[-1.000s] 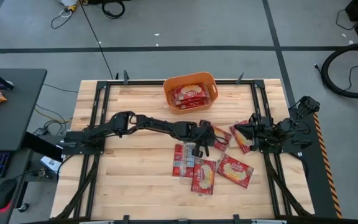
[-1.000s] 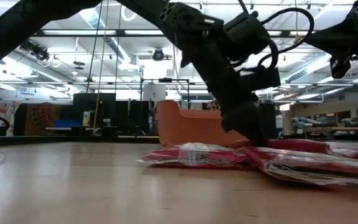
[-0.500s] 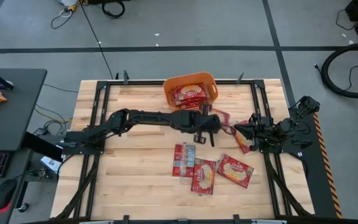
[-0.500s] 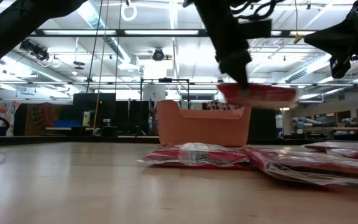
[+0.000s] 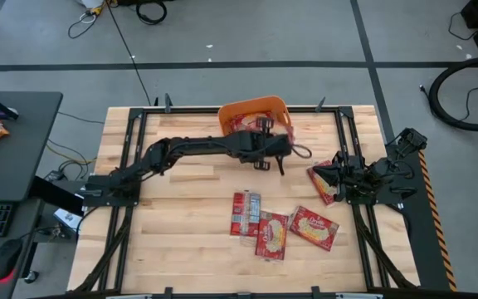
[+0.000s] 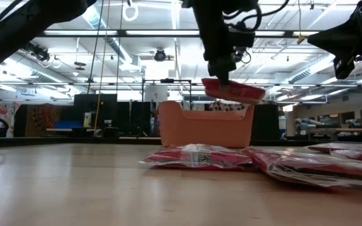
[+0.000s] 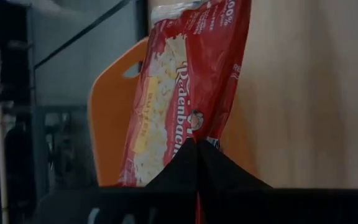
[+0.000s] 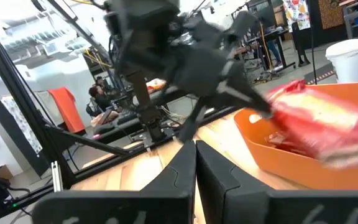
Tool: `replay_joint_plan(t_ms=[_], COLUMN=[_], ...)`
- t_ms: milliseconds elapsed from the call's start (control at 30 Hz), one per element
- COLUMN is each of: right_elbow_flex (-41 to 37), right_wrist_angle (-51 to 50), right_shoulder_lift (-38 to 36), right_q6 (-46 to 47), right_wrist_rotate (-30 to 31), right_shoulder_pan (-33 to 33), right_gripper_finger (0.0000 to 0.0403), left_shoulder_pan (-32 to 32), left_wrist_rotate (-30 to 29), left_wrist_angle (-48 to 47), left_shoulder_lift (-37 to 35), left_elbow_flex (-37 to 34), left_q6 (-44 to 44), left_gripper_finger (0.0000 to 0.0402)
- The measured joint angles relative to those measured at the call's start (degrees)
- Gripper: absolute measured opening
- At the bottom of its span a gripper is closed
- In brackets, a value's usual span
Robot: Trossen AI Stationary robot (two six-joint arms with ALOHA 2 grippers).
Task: Sort popcorn bags into baskets
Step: Stack the popcorn bag on top of the stacked popcorn bag into the bin
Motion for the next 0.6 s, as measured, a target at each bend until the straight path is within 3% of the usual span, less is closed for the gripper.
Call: replay_joint_plan(t_ms=[233, 400, 600], right_elbow_flex=[0.0, 0.0, 0.0], right_wrist_angle=[0.0, 0.0, 0.0], right_shoulder_lift=[0.0, 0.0, 0.0], right_q6=[0.0, 0.0, 0.0], right_wrist_rotate=[0.0, 0.0, 0.0], right_shoulder_pan=[0.0, 0.0, 0.0], right_gripper_finger=[0.0016, 0.0016, 0.0016], left_shoulder_pan=[3.4, 6.7, 10.2], left_wrist_rotate=[-2.6, 0.7, 1.6], left_wrist_angle=[-0.2, -2.5, 1.0], left_shoulder_lift=[0.0, 0.0, 0.1], left_elbow_flex=[0.0, -0.4, -4.9], left_q6=[-5.2, -13.0, -17.6], left_gripper_finger=[0.0001, 0.0002, 0.0004])
